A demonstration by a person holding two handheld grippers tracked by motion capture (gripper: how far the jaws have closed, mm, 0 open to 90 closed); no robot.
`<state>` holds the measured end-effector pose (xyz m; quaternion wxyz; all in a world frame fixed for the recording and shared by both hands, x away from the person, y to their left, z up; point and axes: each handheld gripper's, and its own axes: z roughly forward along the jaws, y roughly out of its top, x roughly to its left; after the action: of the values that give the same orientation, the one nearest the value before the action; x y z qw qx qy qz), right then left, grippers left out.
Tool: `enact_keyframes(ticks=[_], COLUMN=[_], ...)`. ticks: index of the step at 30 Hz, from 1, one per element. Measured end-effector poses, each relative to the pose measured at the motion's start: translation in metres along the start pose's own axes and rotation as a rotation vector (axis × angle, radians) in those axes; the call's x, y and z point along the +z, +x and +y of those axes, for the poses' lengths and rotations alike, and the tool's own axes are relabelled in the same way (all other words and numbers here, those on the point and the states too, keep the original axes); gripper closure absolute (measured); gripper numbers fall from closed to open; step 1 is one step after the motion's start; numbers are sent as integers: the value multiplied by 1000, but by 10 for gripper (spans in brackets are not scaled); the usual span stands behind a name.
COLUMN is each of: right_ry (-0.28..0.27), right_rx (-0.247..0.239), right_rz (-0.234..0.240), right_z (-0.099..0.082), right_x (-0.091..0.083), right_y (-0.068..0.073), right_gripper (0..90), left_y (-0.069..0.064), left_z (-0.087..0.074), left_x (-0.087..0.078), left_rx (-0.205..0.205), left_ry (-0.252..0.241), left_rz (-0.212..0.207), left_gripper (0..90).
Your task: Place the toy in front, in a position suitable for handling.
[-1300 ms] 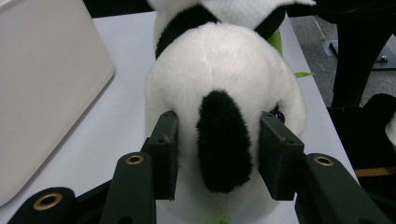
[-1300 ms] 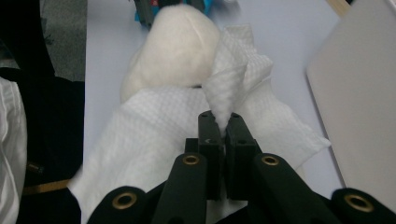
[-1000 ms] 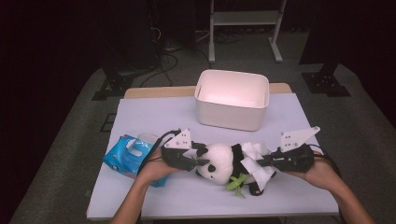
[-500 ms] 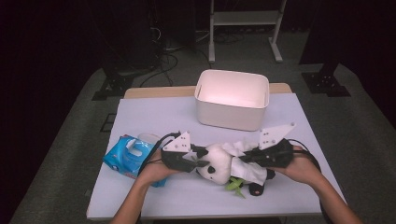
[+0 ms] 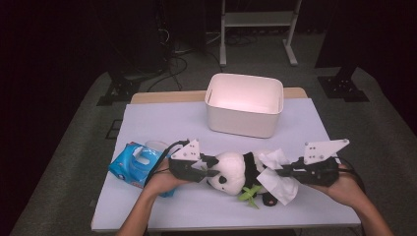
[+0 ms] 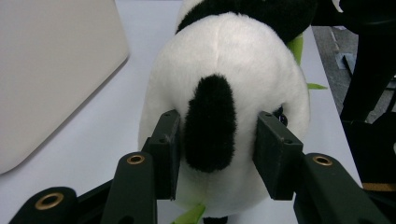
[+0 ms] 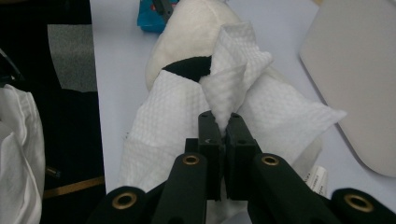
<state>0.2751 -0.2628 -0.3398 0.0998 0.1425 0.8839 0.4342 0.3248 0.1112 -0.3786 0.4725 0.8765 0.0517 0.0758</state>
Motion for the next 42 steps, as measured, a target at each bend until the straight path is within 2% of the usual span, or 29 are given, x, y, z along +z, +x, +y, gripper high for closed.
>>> enact_keyframes(ticks=[2,5,9,11,13,16,20,25,29,33,35,38,42], right_ry=[-2,-8,20,57,80,62,25,60,61,89,103,124,135], right_rx=[1,-14,-51,-73,-78,-87,-70,-71,-68,-40,-25,-32,-75], right_rz=[-6,-4,30,54,60,66,67,60,53,75,85,108,109], right_z=[1,14,37,48,54,57,53,45,43,47,50,56,69], right_x=[-1,7,31,47,53,47,30,26,30,49,59,70,80], right_y=[-2,-7,-13,-14,-15,-15,-15,-15,-16,-20,-22,-22,-16], right_gripper=[866,866,866,859,810,739,690,620,601,607,670,814,840], left_y=[-1,-1,-2,-1,-1,-1,0,-1,-1,-4,-5,-5,-4], left_z=[1,0,0,-1,-3,-3,-3,-2,-2,0,0,0,-1], left_x=[1,1,1,1,0,0,-1,0,0,2,2,2,2], left_rx=[7,17,18,9,5,1,3,3,9,24,27,24,11], left_ry=[5,-5,-5,-6,-9,-7,-1,1,-5,-5,-2,-4,-11], left_rz=[3,-5,-8,-7,-10,-9,-7,-3,-8,-11,-15,-17,-15], left_gripper=[553,556,557,554,553,548,544,543,544,544,544,543,542])
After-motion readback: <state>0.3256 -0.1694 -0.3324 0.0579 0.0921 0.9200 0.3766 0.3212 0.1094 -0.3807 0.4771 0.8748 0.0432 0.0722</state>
